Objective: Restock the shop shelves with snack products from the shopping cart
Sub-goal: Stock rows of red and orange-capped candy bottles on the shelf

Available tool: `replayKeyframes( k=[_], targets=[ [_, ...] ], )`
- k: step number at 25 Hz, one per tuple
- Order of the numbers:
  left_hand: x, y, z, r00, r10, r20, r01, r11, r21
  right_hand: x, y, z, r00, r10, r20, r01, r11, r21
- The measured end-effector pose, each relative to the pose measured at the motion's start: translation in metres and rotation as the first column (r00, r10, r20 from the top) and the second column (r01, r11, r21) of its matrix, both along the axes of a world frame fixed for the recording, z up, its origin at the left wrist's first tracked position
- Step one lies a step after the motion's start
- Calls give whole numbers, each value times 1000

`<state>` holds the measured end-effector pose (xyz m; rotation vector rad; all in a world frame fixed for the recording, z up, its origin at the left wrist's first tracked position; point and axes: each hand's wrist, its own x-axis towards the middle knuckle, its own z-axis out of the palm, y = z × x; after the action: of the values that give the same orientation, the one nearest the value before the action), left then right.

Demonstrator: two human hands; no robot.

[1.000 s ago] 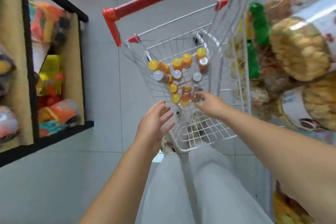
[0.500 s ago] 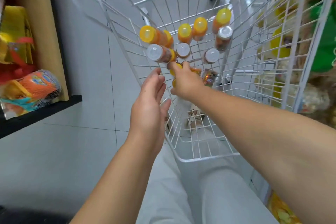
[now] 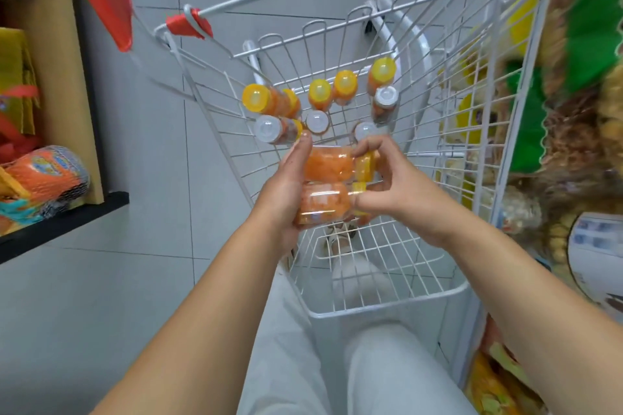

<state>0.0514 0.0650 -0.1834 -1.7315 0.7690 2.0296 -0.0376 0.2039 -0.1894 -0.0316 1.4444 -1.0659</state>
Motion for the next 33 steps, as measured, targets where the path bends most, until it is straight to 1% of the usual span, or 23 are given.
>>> replayKeyframes(
  k=[2,3,4,5,6,7,8,9,11,12,13,16,17,19,20,22,23,25,27,29,30,32,33],
  targets=[
    [-2,-4,-4,1000,3,1,-3,1000,-2,-8,-11,2,999,49,22,-49,999,0],
    [-1,-6,-7,1000,13,2,-13,1000,-4,-14,-19,-4,998,59,1,-59,998,37],
    [1,-6,-9,999,34,-2,-34,999,-1,-22,-28,-15,994,76,-82,-67,992,107],
    [3,-5,-13,998,65,0,-65,998,1,-30,-39,-31,967,105,-231,-58,978,202],
    [4,-3,-15,995,99,12,-99,995,9,-38,-49,-52,899,141,-415,-19,959,284],
    [6,1,-16,991,132,34,-133,991,15,-45,-61,-73,798,200,-569,17,936,352],
    [7,5,-17,984,166,63,-168,986,22,-49,-74,-92,708,277,-650,21,911,411],
    [7,8,-18,975,202,90,-205,978,28,-50,-86,-108,646,373,-665,-19,880,475],
    [8,14,-21,956,266,126,-272,962,25,-45,-104,-136,565,572,-594,-146,779,610],
    [10,17,-22,948,290,134,-295,956,16,-41,-109,-145,543,618,-569,-164,742,650],
    [11,21,-22,941,306,144,-311,950,9,-39,-112,-151,537,622,-570,-142,733,665],
    [15,27,-20,927,327,185,-337,941,26,-38,-113,-158,556,552,-621,-66,774,629],
    [16,28,-18,922,333,197,-347,937,38,-38,-108,-154,595,501,-628,-40,799,600],
    [17,27,-11,920,338,201,-355,933,55,-37,-90,-135,690,338,-640,35,868,495],
    [16,24,-6,923,333,191,-349,935,58,-36,-79,-120,720,240,-651,84,902,424],
    [16,18,6,944,299,139,-309,949,60,-32,-57,-82,772,63,-633,171,938,302],
    [16,14,13,961,258,96,-265,962,66,-29,-47,-62,794,-20,-608,214,945,248],
    [16,5,36,992,123,-25,-120,990,73,-22,-28,-15,816,-193,-545,321,935,149],
    [15,-6,65,984,-48,-170,60,996,66,-13,-13,32,791,-297,-535,394,916,74],
    [16,-14,101,935,-213,-283,230,973,29,0,1,80,742,-352,-570,440,898,19],
    [19,-15,119,903,-292,-315,309,951,5,9,8,103,721,-372,-584,460,888,4],
    [29,-10,158,816,-442,-372,466,884,-28,30,27,147,681,-388,-621,503,864,13],
    [34,-5,177,771,-487,-410,521,853,-34,43,40,168,656,-397,-642,531,847,18]
  ],
)
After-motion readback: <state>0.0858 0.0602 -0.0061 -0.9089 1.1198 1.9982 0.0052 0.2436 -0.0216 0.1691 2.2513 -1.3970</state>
